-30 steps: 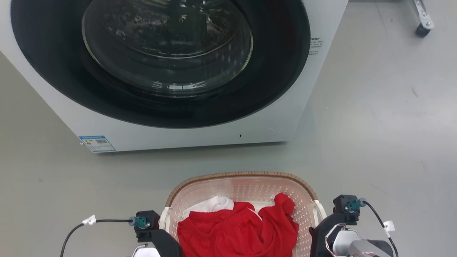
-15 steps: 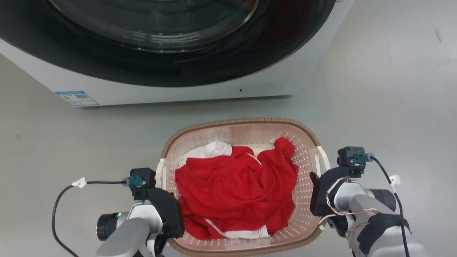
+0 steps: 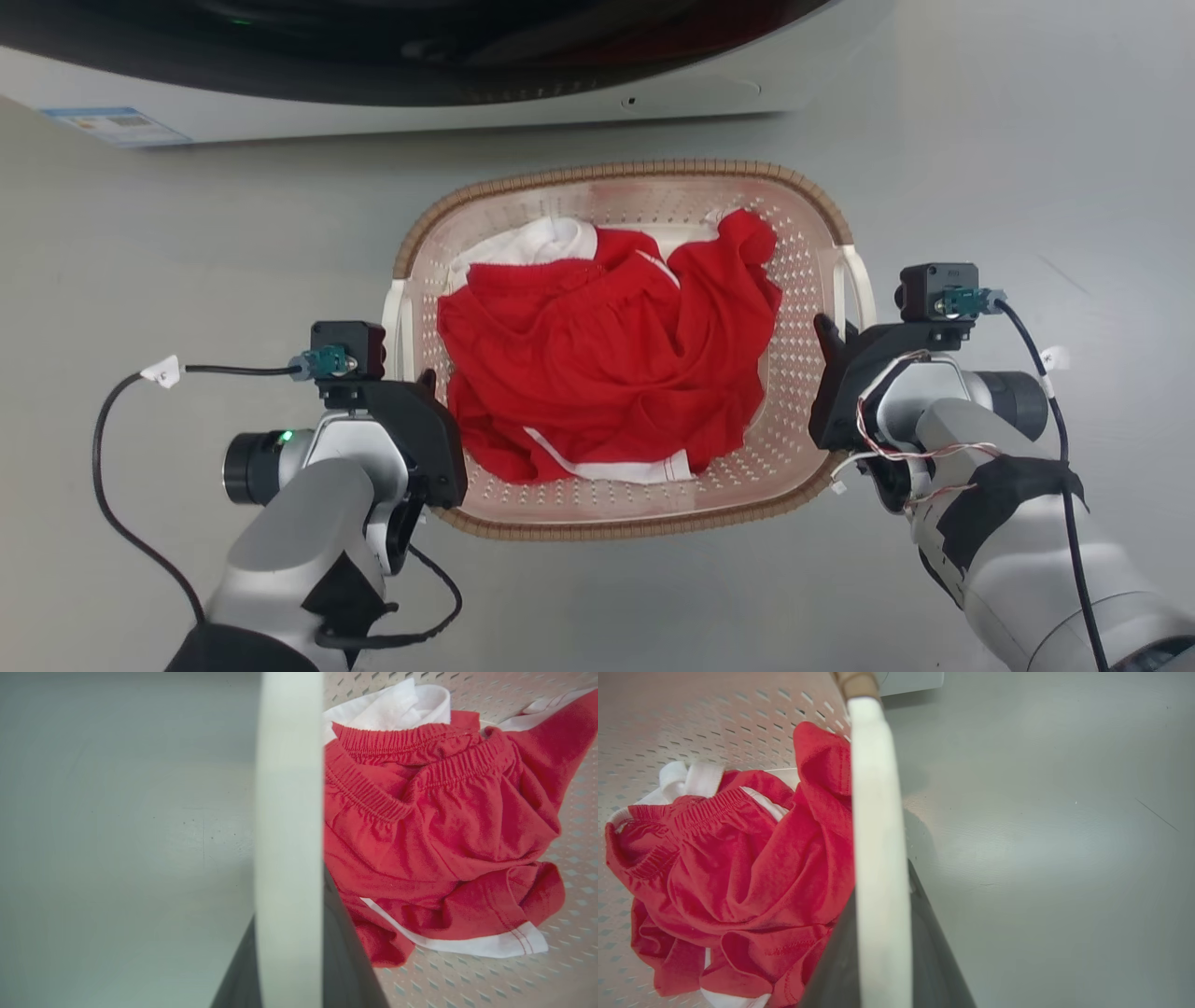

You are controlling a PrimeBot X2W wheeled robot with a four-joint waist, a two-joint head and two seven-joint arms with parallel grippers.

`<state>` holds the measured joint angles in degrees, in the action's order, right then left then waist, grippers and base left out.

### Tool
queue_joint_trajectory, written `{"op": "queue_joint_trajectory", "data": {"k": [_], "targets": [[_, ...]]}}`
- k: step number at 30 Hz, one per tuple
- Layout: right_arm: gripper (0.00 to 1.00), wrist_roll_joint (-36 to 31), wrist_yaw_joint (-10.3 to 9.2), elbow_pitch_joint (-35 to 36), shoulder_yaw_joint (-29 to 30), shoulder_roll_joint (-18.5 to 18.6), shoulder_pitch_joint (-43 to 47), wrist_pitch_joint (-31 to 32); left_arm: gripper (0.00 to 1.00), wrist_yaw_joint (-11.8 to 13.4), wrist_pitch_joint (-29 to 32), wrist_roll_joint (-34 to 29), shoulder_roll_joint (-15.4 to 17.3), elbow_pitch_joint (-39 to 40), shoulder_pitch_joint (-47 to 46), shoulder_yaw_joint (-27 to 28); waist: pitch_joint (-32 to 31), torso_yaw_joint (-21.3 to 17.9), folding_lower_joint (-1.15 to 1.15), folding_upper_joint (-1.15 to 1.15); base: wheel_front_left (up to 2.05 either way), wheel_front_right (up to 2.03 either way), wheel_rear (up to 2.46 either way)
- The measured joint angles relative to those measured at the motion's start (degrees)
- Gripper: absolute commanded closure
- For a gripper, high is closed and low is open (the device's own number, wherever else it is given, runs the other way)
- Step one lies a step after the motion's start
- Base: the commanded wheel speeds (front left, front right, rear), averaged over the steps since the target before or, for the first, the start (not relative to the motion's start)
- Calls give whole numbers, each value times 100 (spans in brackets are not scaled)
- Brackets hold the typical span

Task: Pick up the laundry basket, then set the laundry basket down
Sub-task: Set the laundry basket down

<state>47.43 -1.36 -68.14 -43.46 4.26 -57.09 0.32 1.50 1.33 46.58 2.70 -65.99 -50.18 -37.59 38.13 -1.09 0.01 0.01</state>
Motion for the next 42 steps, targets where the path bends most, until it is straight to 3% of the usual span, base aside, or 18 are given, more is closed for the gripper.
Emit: {"op": "queue_joint_trajectory", "data": {"k": [16,34,35,36,38,39,42], "targets": [[100,-65,-69,0,52,69,-619,-447,100,-46,-422,-98,16,-73,-747,26,1217,6,0,0,0,0,0],[100,-110,-69,-107,78,142,-935,-809,100,-93,-957,-166,-74,-308,-1099,10,1717,130,-4,-4,0,0,0],[55,-110,-69,-112,79,142,-935,-840,100,-101,-958,-167,-77,-319,-1104,9,1720,132,-4,-4,0,0,0],[0,-110,-75,-121,82,130,-946,-903,100,-103,-959,-170,-92,-328,-1112,5,1724,135,-3,-3,0,0,0],[0,-109,-118,-197,107,170,-950,-948,95,-134,-1032,-171,-73,-335,-1180,7,1730,138,0,-1,0,0,0],[0,-109,-118,-229,108,201,-950,-946,69,-136,-1025,-171,-81,-354,-1196,5,1731,139,0,-1,0,0,0],[0,-110,-116,-241,104,202,-950,-958,26,-135,-1058,-175,-76,-422,-1194,-3,1729,143,0,-1,0,0,0]]}}
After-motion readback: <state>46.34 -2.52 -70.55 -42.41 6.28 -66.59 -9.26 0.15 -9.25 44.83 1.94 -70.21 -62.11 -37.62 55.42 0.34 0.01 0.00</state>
